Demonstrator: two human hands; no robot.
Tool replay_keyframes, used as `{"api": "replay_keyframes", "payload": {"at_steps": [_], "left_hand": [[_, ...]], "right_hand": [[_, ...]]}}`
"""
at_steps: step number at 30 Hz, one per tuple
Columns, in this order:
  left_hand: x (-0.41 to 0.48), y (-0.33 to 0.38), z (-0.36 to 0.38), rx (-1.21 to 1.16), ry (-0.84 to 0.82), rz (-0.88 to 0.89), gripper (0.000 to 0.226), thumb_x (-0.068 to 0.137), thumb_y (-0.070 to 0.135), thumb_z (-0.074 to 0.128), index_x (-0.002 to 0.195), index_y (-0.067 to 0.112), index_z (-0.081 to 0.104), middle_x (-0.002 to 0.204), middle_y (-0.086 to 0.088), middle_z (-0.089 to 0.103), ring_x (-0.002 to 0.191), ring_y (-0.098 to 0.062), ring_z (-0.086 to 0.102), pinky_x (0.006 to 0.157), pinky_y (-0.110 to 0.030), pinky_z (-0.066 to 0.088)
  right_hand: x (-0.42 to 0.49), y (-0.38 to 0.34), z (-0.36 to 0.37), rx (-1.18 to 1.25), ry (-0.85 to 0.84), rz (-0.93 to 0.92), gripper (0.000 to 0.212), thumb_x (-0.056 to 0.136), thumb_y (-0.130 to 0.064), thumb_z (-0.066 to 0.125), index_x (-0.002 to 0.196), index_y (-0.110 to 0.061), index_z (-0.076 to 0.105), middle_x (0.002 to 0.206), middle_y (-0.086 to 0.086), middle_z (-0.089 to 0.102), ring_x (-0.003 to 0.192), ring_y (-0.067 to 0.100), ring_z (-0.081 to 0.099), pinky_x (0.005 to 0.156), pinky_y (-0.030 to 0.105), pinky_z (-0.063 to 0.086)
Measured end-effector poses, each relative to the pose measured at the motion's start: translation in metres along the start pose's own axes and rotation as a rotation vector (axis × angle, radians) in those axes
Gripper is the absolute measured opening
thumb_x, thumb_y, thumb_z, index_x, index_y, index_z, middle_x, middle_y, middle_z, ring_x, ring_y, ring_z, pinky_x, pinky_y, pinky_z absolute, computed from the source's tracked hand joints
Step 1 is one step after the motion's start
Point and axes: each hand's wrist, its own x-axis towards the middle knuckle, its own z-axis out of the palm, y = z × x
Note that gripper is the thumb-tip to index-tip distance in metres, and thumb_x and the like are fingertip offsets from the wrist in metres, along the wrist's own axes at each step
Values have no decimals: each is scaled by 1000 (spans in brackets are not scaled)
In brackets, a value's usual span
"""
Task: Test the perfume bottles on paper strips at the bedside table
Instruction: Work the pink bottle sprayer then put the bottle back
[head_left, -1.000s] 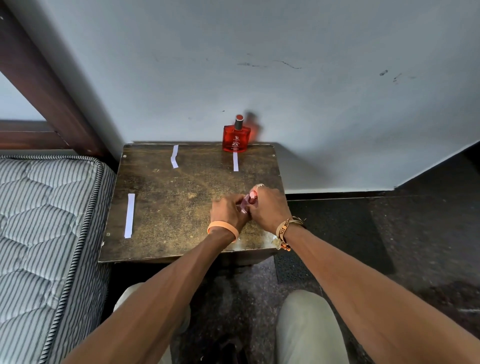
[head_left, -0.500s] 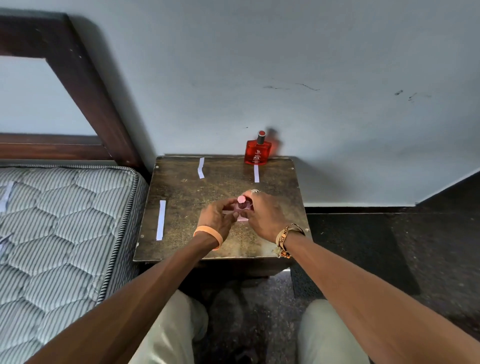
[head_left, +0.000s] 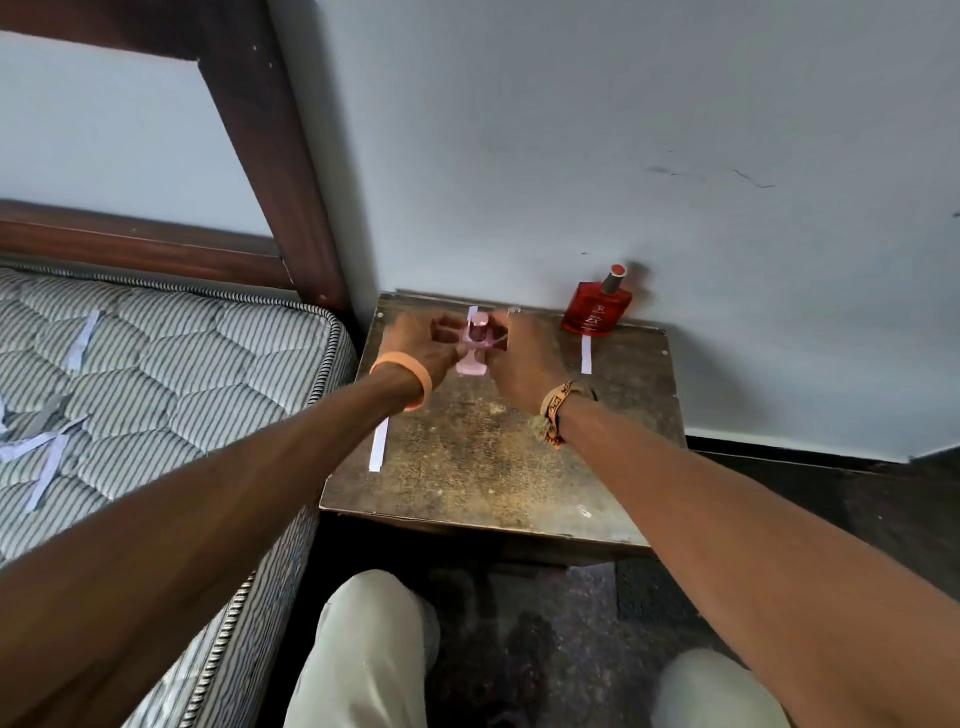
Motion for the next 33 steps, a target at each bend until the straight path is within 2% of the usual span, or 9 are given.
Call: {"api": "replay_keyframes", "payload": {"at_steps": [3, 7, 12, 18, 22, 26, 30, 33], "left_hand": [[36, 3, 0, 24, 16, 32, 29, 76, 3, 76, 104, 9, 68, 95, -9, 73, 87, -21, 70, 83, -41, 58], [79, 6, 4, 29, 43, 32, 25, 74, 8, 77, 93, 22, 70, 87, -2, 75, 80, -17, 72, 81, -39, 59], [116, 6, 9, 41, 35, 30, 26, 73, 3, 76, 94, 19, 71, 86, -6, 74, 79, -18, 72, 80, -37, 59], [130, -8, 12, 99, 48, 20, 27, 76, 7, 75, 100, 18, 71, 91, -5, 74, 81, -17, 71, 82, -35, 58], [132, -15, 15, 102, 54, 8, 25, 77, 9, 75, 99, 20, 71, 91, -4, 75, 82, -16, 71, 83, -33, 58], [132, -20, 18, 87, 57, -6, 26, 77, 7, 74, 101, 18, 71, 92, -4, 75, 81, -17, 71, 82, -35, 58], [130, -21, 17, 63, 44, -15, 30, 76, 4, 74, 103, 17, 71, 92, -4, 74, 80, -16, 71, 79, -36, 60], [126, -17, 16, 81, 32, -13, 39, 74, 2, 76, 110, 15, 68, 99, -6, 73, 85, -18, 70, 78, -36, 59]], "right_hand": [[32, 2, -2, -9, 49, 2, 19, 88, -6, 67, 106, -11, 67, 102, 3, 66, 87, 15, 56, 59, 21, 34], [77, 12, 0, -61, 108, 45, 25, 85, -11, 69, 110, -12, 68, 107, 5, 68, 93, 18, 61, 70, 21, 36], [109, 22, 7, -80, 142, 62, 18, 83, -11, 69, 99, -18, 69, 97, 2, 68, 85, 18, 59, 66, 22, 34], [122, 32, 22, -57, 109, 62, 23, 82, -10, 70, 103, -18, 69, 94, -1, 63, 85, 18, 56, 69, 23, 37], [129, 41, 35, -81, 107, 94, 20, 84, -5, 66, 102, -15, 67, 97, 4, 67, 89, 23, 61, 68, 26, 42], [130, 46, 38, -76, 111, 100, 17, 85, -7, 64, 100, -14, 66, 95, 3, 66, 86, 22, 59, 66, 27, 39], [129, 49, 40, -40, 107, 125, 23, 86, -8, 65, 106, -18, 65, 97, 0, 65, 84, 18, 57, 61, 24, 37], [129, 49, 40, -36, 113, 164, 37, 86, -2, 64, 119, -19, 62, 102, 1, 66, 91, 20, 62, 67, 27, 46]]}}
